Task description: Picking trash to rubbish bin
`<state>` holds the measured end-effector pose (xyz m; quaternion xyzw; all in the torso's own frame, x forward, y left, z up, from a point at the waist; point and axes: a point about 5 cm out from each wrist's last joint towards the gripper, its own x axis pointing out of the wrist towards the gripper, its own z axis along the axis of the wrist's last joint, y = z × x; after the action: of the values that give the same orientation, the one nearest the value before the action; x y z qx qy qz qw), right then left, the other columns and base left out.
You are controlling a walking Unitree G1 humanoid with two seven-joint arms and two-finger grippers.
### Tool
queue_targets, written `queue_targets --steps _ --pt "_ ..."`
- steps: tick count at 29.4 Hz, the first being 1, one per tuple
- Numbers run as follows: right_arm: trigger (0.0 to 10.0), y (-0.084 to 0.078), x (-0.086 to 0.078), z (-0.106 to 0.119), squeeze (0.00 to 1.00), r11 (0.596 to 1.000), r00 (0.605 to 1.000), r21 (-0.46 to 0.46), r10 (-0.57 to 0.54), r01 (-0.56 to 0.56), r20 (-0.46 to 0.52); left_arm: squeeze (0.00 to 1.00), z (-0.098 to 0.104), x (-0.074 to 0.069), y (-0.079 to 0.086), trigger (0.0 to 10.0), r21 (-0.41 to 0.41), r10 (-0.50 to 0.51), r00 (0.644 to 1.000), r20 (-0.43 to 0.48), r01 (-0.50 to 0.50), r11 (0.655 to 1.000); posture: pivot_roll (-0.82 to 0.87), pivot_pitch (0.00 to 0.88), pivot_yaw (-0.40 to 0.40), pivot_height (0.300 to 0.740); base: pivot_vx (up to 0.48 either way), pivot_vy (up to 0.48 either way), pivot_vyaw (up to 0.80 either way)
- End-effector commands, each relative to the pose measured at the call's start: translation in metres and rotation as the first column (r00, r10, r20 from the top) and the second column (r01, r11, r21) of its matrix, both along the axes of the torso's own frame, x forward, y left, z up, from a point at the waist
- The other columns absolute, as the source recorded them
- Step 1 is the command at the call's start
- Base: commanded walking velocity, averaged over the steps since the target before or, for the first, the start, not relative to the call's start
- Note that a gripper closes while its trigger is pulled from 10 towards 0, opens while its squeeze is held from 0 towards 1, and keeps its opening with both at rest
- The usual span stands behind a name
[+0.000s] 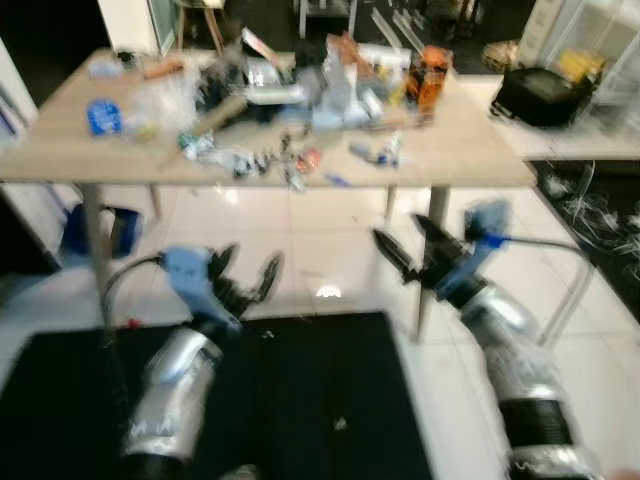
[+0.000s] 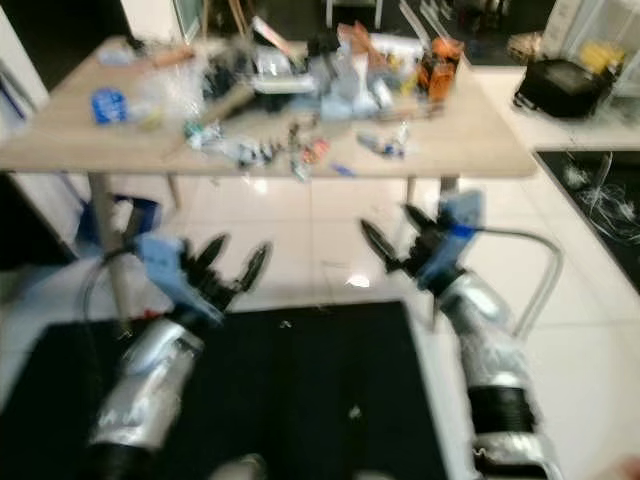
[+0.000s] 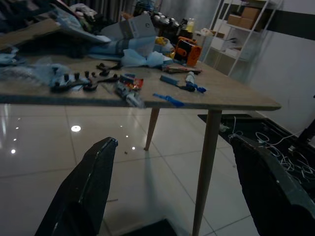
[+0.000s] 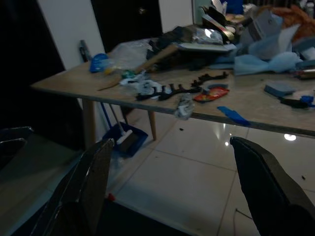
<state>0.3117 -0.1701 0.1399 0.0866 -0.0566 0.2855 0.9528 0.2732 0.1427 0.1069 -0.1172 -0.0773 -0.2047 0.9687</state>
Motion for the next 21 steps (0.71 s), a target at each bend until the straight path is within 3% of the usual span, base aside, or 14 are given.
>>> queue_targets --steps 1,11,21 --pt "10.0 -0.006 -0.001 -0.001 0.00 1.000 1.000 -0.002 -0.021 0.021 -0.013 0.00 0.001 0.000 -0.003 10.0 0.010 -0.015 1.000 0.006 0.015 1.000 -0.07 0.000 -0.033 0.740 0.480 0.000 0.00" --pt "10.0 -0.006 -0.001 0.001 0.00 1.000 1.000 0.003 -0.018 0.018 -0.014 0.00 0.003 0.000 -0.003 10.0 0.020 -0.022 1.000 0.019 0.021 1.000 -0.07 0.000 -0.033 0.740 0.480 0.000 0.00" --pt "10.0 -0.011 0.003 -0.002 0.00 0.998 0.996 -0.008 -0.061 0.060 -0.066 0.00 0.021 0.010 0.000 10.0 0.089 -0.028 0.997 0.076 0.022 0.996 -0.07 0.000 -0.031 0.740 0.480 0.000 0.00"
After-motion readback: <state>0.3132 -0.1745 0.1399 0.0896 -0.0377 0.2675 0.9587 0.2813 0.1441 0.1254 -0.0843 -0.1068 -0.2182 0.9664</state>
